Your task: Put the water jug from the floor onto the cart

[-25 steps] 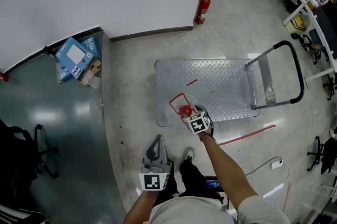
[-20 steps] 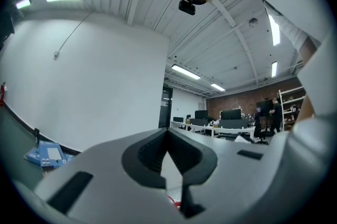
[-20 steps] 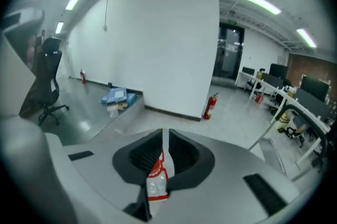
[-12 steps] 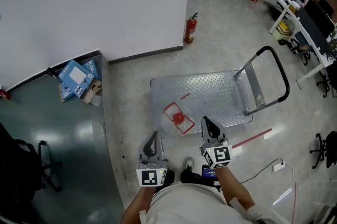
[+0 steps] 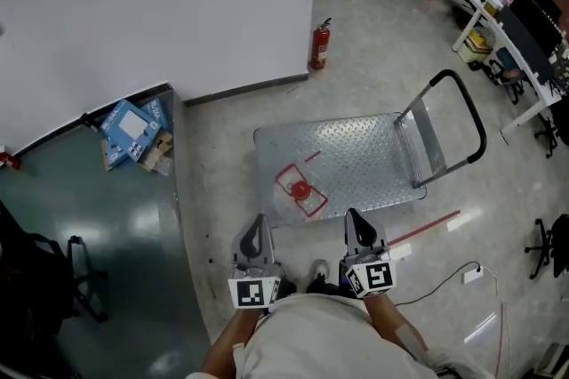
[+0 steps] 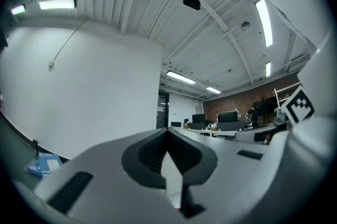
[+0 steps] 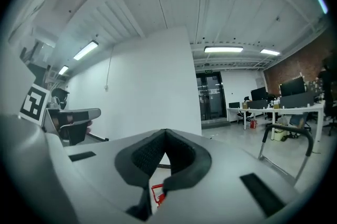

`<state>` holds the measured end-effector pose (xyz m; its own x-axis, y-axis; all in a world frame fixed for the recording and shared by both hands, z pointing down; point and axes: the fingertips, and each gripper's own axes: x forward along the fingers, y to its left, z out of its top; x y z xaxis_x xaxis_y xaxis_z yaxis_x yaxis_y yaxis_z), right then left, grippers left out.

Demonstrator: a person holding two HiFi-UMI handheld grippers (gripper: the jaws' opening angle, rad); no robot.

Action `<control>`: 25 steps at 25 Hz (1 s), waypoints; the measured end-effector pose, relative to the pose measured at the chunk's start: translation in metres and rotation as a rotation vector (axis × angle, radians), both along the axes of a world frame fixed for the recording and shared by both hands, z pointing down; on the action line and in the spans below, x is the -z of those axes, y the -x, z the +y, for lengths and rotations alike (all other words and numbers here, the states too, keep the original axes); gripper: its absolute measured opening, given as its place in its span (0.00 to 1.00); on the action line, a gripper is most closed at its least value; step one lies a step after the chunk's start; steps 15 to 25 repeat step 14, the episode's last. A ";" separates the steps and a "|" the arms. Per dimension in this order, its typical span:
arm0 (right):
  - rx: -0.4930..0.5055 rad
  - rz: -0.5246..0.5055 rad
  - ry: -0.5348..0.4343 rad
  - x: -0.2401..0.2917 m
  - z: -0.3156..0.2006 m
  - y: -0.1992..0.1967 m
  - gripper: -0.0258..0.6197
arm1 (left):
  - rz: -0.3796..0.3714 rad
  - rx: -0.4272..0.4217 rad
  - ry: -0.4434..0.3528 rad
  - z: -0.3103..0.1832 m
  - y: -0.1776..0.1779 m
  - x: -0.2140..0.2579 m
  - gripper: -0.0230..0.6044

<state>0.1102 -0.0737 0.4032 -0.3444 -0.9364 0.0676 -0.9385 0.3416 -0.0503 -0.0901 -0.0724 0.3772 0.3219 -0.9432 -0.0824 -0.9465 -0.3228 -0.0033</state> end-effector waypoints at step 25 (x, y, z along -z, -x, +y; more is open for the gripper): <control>0.020 0.008 -0.026 0.006 0.003 -0.001 0.06 | 0.011 0.011 -0.006 0.005 -0.003 0.000 0.04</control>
